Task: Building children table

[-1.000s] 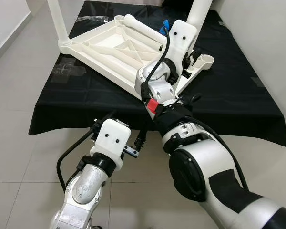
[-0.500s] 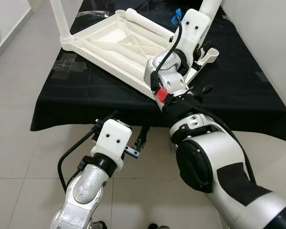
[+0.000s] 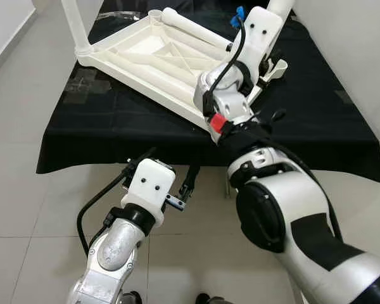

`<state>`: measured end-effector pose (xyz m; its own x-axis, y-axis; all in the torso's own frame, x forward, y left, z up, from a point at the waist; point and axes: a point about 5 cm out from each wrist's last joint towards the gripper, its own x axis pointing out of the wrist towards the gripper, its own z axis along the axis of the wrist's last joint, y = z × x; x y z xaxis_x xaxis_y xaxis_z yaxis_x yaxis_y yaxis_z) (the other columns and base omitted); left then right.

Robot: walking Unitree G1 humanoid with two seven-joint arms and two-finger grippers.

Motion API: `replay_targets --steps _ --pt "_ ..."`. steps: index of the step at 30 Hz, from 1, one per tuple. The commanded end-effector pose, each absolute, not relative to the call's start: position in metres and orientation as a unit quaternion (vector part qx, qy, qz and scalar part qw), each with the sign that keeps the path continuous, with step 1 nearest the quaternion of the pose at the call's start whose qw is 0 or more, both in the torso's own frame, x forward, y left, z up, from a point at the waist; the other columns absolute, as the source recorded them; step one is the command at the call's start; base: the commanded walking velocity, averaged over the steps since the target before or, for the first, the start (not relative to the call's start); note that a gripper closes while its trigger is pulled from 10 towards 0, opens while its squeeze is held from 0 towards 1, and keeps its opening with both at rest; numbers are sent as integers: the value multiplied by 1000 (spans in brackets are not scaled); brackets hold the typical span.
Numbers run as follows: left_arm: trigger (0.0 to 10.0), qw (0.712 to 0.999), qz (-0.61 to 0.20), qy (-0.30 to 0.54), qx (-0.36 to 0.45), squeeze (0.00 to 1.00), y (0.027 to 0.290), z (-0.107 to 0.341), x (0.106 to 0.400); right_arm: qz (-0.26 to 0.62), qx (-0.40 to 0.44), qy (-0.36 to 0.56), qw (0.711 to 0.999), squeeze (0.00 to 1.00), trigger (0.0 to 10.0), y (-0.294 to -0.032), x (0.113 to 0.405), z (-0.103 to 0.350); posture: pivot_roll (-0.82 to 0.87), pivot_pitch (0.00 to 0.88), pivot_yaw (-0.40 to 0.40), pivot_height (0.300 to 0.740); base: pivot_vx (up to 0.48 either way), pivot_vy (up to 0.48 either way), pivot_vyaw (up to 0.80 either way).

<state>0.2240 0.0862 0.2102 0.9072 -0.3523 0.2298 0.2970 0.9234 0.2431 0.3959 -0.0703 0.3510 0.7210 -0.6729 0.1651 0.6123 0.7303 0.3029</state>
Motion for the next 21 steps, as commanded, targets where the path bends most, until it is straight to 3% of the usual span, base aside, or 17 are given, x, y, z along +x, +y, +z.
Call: replay_targets --steps 1,12,21 --pt "10000 972 -170 -130 99 0 84 206 223 -343 146 -191 908 0 10000 -72 388 388 114 213 -93 740 0 0 0" --pt "10000 972 -170 -129 99 0 84 205 223 -326 130 -195 916 0 10000 -66 389 387 115 219 -92 740 0 0 0" --pt "10000 972 -169 -128 99 0 84 205 223 -306 85 -109 942 0 10000 -59 401 325 117 224 -93 740 0 0 0"
